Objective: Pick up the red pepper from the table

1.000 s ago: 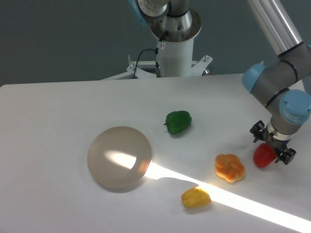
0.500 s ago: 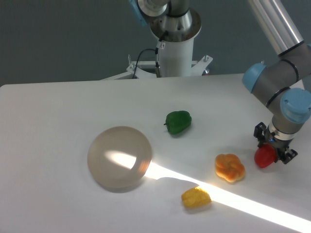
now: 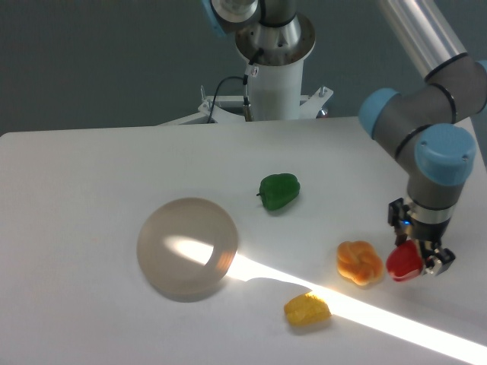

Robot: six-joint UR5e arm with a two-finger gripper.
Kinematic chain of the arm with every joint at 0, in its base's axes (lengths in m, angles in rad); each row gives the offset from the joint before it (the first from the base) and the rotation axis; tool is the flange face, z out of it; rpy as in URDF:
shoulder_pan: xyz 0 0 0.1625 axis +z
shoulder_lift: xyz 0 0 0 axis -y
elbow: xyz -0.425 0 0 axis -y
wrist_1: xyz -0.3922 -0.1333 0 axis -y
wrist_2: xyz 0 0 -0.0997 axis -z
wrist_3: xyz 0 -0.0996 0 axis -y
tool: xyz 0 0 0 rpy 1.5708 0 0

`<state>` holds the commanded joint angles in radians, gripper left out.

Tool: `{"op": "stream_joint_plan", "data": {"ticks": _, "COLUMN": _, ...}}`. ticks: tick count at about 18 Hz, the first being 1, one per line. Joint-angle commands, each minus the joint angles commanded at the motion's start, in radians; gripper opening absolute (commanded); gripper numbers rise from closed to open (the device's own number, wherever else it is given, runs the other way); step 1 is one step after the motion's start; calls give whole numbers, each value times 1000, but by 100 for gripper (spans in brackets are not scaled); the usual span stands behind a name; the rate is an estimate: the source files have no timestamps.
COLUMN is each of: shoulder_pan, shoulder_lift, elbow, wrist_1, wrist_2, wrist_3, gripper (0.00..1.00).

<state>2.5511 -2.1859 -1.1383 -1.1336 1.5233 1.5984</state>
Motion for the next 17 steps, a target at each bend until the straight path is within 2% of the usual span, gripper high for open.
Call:
{"op": "stream_joint_plan", "data": {"ticks": 3, "shoulder_pan": -32, "shoulder_lift": -14, "elbow": 29, "wrist_1": 0, "wrist_2": 0, "wrist_3": 0, "gripper": 36}}
{"op": "stream_joint_plan", "data": {"ticks": 10, "shoulder_pan": -15, "shoulder_lift": -41, "elbow": 66, "wrist_1": 5, "wrist_2": 0, "wrist_3": 29, "gripper": 36}}
{"op": "stream_joint_plan", "data": {"ticks": 17, "shoulder_pan": 0, "shoulder_lift": -48, "elbow": 64, "wrist_1": 11, "wrist_2": 1, "wrist_3": 29, "gripper": 36}}
